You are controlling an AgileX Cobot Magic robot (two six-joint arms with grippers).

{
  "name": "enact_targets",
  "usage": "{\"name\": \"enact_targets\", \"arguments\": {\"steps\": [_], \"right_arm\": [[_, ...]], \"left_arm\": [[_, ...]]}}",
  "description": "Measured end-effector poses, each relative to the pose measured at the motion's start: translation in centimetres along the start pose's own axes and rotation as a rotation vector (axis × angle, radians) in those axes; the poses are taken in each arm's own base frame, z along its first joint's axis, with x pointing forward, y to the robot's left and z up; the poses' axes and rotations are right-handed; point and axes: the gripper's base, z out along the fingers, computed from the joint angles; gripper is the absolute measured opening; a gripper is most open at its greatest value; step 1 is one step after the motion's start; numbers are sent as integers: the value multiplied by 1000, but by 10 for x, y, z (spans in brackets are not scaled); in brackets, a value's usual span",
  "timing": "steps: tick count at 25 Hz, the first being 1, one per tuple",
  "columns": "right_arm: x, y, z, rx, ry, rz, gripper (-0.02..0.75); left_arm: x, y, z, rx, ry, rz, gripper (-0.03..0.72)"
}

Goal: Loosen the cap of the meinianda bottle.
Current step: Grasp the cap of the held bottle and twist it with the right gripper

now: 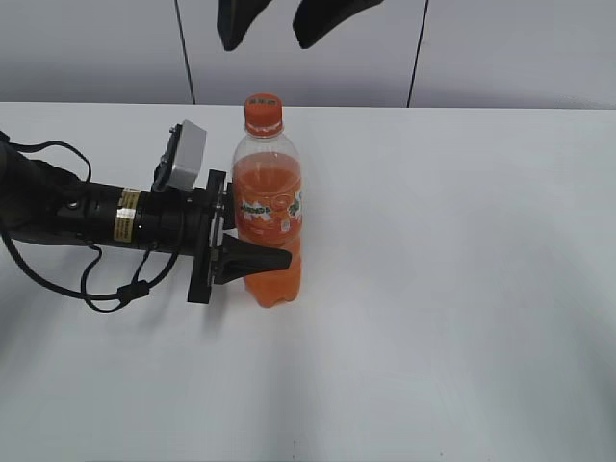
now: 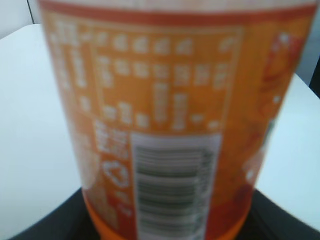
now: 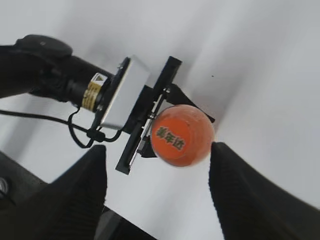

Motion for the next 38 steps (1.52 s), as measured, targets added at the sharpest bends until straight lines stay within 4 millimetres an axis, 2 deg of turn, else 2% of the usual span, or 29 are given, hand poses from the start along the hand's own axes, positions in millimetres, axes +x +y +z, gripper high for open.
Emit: {"name": "enact_targets", "arguments": {"steps": [6,17,26,30,35,38], "right_arm": [[-1,-5,26,38,47,61,454],[1,-7,60,34,120,77,447],[1,-9,62,51,121,64,424],[1,-9,62,60,116,58,270],[1,-9,62,58,116,1,271],[1,-9,62,49,119,-96,271]], "left_arm": [[0,0,0,0,0,0,391],[0,0,0,0,-1,0,391],[0,0,0,0,-1,0,391],[0,0,0,0,-1,-2,391],[0,0,0,0,-1,-5,391],[0,0,0,0,-1,-5,391]]}}
